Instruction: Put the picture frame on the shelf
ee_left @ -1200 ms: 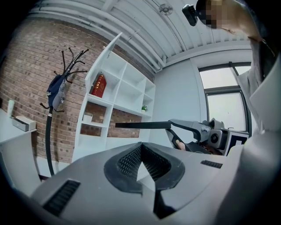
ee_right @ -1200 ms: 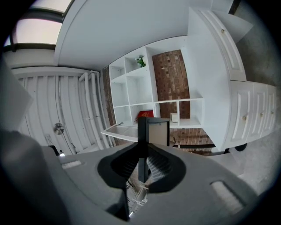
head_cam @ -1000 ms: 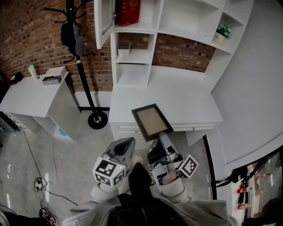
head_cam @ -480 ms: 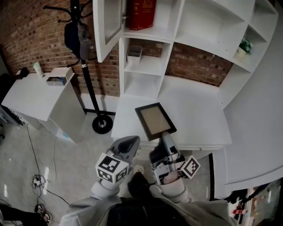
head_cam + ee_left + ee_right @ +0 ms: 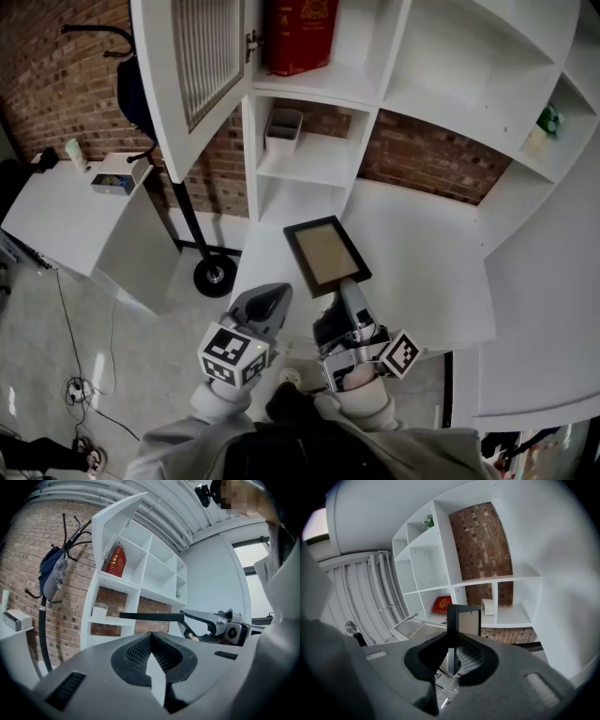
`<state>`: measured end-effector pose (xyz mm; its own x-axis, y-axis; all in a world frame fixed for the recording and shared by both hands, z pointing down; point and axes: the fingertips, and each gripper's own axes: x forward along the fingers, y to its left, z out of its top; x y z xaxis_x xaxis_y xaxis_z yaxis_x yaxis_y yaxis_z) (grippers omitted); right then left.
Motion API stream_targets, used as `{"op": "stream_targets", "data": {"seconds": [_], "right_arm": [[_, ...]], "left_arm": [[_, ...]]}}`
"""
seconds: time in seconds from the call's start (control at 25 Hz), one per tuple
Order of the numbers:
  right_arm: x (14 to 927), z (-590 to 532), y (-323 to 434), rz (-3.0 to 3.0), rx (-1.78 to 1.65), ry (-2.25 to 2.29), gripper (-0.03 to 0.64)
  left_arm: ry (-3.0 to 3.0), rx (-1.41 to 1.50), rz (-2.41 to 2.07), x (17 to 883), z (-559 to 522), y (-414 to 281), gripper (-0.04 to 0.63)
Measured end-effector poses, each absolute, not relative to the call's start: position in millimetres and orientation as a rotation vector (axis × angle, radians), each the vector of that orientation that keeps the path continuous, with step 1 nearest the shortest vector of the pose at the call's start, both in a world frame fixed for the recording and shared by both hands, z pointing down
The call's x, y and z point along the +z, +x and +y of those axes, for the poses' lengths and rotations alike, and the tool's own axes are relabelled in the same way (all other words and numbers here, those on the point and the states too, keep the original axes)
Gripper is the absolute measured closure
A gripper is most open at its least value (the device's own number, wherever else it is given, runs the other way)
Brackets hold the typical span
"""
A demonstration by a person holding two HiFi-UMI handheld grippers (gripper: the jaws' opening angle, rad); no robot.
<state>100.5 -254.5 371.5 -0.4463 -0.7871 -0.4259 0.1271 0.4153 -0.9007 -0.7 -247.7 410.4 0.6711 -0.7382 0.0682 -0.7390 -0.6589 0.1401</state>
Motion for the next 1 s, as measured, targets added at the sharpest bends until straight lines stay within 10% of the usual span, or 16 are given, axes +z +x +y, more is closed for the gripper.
{"op": "stream_targets", "data": {"seconds": [1.0], "right_arm": [[379.9,-453.8,114.9,1.741,-1.163,-0.576,0.561]], "left_arm": [[2.718,0.012,-1.287,419.8,-433.5,16.6,0.592]]}}
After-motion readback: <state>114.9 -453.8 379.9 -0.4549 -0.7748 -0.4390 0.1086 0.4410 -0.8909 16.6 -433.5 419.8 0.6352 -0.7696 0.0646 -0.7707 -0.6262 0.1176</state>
